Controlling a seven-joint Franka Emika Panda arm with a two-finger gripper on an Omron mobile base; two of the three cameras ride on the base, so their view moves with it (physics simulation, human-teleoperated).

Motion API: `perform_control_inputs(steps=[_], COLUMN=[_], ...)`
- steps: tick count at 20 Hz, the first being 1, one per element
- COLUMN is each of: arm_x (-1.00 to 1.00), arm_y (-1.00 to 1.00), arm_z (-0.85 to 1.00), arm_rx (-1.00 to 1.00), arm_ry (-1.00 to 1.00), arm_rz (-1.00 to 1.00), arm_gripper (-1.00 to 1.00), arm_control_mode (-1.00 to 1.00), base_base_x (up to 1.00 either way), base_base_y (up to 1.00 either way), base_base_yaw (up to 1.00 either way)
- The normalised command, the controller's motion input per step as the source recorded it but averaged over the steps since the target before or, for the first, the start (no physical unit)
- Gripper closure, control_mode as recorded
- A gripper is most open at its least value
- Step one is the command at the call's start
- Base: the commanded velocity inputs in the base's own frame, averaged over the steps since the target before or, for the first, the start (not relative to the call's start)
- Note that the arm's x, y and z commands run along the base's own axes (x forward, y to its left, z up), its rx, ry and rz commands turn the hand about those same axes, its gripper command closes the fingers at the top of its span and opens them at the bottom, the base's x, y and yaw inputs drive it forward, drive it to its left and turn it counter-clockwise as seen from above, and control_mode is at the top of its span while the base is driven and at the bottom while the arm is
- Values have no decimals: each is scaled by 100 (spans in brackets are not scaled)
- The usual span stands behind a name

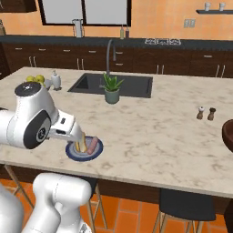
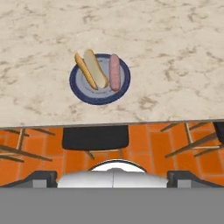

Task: Place one bun and one sausage from the bowl on each plate.

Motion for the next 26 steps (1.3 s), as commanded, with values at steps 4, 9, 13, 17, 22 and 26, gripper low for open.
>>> perform_control_inputs(steps=[4,9,13,17,22,26], arm_x=[-2,0,0,0,0,0], arm_y=[0,0,0,0,0,0], arm_z=[6,0,0,0,0,0], arm_rx=[0,0,0,0,0,0], arm_ry=[0,0,0,0,0,0], arm_rz=[0,0,0,0,0,0], arm_gripper=[-100,-100,-100,-100,-100,-100], arm_control_mode=[100,100,100,100,100,100], base_base_x=[-28,-65,-15,0,0,0], base_base_y=[-25,-100,-100,-100,-100,-100], base_base_yaw=[0,0,0,0,0,8])
